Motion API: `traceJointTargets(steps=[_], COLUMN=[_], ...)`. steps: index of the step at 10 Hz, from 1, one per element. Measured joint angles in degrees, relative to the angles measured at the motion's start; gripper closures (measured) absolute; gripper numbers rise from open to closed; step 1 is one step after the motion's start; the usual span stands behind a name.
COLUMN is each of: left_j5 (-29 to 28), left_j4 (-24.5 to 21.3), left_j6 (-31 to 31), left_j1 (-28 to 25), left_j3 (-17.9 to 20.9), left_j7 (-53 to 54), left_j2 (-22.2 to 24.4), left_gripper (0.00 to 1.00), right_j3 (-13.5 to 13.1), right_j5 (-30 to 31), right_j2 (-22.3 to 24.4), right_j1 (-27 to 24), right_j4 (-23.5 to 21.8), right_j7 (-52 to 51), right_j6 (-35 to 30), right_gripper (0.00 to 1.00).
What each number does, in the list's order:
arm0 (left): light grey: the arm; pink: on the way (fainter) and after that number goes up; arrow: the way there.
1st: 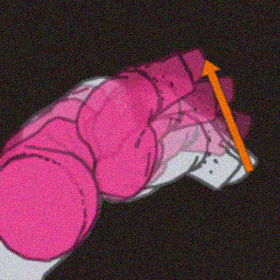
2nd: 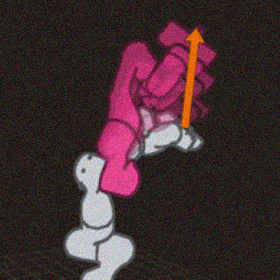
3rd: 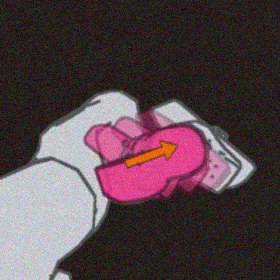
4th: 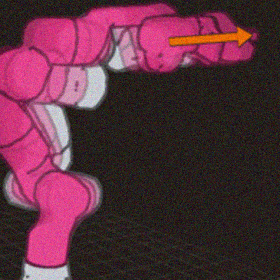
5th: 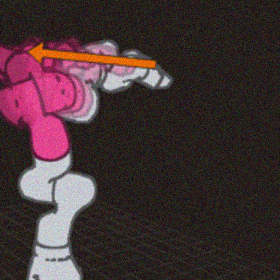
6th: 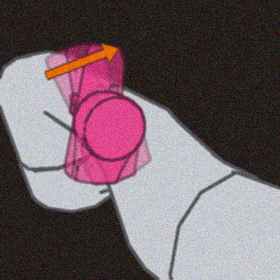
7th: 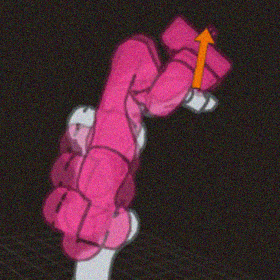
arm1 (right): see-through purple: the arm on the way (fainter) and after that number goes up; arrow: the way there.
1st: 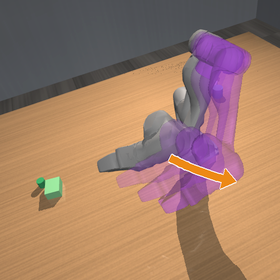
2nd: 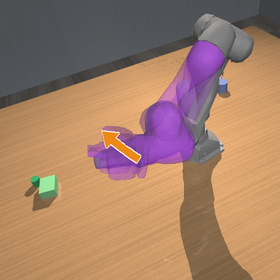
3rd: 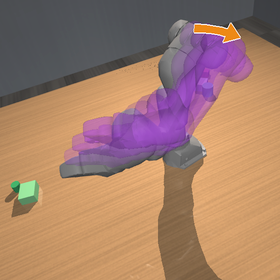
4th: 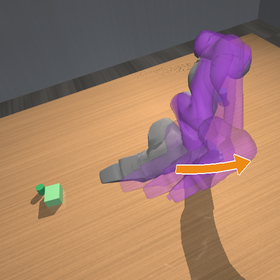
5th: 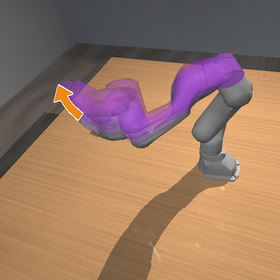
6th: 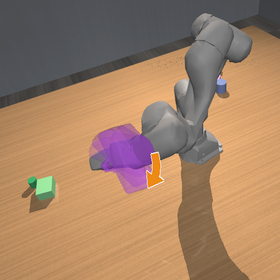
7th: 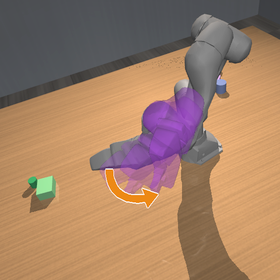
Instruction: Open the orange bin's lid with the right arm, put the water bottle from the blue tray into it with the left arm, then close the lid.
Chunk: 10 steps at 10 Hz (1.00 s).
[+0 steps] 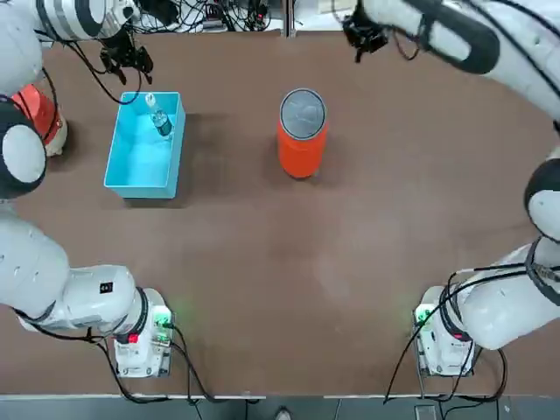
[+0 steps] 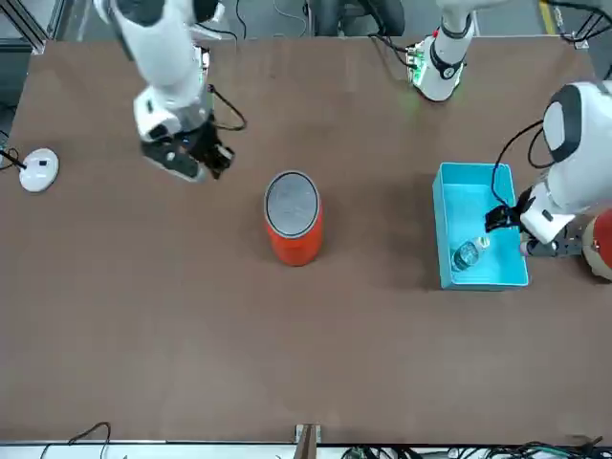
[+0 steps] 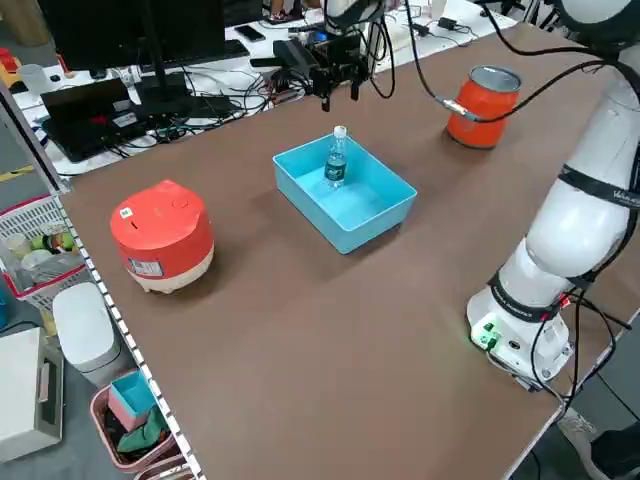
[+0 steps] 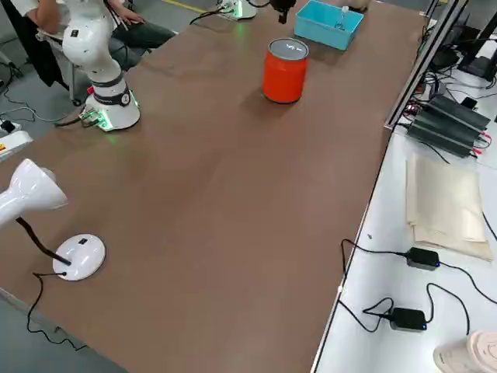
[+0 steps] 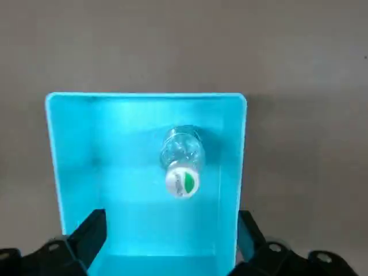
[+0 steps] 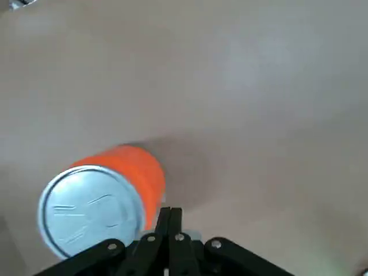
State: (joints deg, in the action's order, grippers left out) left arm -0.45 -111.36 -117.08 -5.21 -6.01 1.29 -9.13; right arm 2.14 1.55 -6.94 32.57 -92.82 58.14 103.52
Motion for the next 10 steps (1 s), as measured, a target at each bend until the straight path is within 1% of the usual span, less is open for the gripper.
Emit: traceJointTargets(steps=[3,4,5,6,7,8,9,10], left_j5=[-0.94,-0.99,-1.0,-1.01,-1.01,-1.01,-1.01,-1.01], left_j4=[-0.7,-1.4,-2.3,-3.25,-3.6,-3.62,-3.64,-3.64], left_j6=[-1.38,-2.05,-3.9,-6.4,-7.71,-8.14,-8.28,-8.34], left_j1=[-0.08,-0.29,-0.37,-0.37,-0.37,-0.38,-0.36,-0.34], left_j3=[-0.22,-0.18,-0.16,-0.15,-0.14,-0.13,-0.12,-0.13], left_j7=[-0.13,-0.13,-0.13,-0.13,-0.13,-0.13,-0.13,-0.13], left_j2=[-3.44,-3.74,-3.97,-4.49,-5.25,-5.87,-6.3,-6.58], left_gripper=[0.03,0.05,0.11,0.13,0.19,0.22,0.38,0.4], right_j3=[-0.03,-0.05,-0.08,-0.09,-0.1,-0.14,-0.2,-0.23], right_j5=[0.17,0.21,0.21,0.21,0.22,0.23,0.37,0.63], right_j2=[-4.84,-6.42,-7.96,-9.65,-11.36,-13.18,-14.83,-16.11], right_j1=[5.85,7.15,7.95,8.43,8.66,8.85,9.09,9.28], right_j4=[0.02,0.04,0.05,0.04,0.04,0.05,0.08,0.11], right_j7=[10.24,11.54,12.62,13.89,14.62,14.76,14.81,14.87], right_j6=[8.25,9.98,12.15,15.24,17.99,20.18,21.71,23.09], right_gripper=[0.98,0.98,0.98,0.98,0.98,0.98,0.98,0.98])
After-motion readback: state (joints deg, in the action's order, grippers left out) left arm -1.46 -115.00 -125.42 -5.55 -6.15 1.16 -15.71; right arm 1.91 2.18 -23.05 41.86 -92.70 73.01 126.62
